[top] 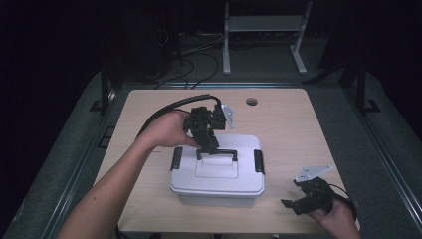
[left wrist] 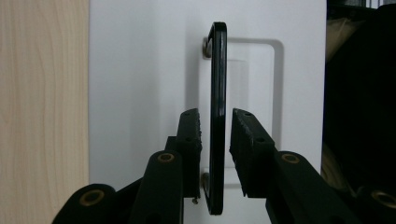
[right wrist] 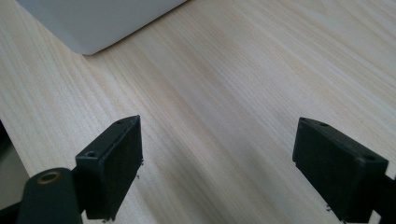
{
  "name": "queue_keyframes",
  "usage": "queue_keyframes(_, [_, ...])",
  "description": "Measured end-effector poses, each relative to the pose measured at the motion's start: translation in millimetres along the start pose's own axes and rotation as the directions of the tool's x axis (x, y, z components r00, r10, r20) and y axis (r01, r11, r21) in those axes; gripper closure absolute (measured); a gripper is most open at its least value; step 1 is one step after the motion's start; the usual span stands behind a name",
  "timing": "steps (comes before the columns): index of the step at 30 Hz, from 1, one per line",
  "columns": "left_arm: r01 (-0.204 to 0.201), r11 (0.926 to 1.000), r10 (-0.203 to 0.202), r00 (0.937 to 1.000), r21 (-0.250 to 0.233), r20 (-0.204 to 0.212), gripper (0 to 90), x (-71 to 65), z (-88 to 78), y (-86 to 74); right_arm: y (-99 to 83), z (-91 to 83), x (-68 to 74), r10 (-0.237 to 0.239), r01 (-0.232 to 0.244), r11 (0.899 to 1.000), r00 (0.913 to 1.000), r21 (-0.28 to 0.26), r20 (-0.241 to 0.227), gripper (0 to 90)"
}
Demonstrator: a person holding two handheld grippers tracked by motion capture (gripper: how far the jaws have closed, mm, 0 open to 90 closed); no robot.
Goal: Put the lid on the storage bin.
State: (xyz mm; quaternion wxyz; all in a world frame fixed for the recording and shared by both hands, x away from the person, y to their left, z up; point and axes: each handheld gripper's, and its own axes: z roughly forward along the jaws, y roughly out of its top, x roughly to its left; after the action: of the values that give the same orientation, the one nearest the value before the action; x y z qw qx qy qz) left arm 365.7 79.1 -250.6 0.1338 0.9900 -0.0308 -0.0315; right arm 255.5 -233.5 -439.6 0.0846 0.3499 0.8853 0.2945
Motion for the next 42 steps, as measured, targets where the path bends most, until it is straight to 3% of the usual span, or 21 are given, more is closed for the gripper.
queue_keyframes(4, [-0.006,0.9998,0.006,1.0,-0.021,-0.003,65.6,-3.0,-4.1,-1.2,0.3,-0.1,0.0,-0.001,0.001,1.0,1.0,0.0,0.001,15.4])
queue_keyframes(26, [0.007,0.9975,-0.009,0.9998,-0.07,-0.02,63.3,-4.7,-15.5,-10.1,-1.2,-4.0,-2.2,0.013,-0.012,1.0,0.9999,-0.018,0.01,15.0])
queue_keyframes(42, [0.042,0.9927,-0.044,0.9989,-0.113,-0.018,61.9,-5.0,-19.5,-32.3,-1.2,-3.3,-2.5,0.016,-0.016,1.0,0.9998,-0.018,0.009,15.0])
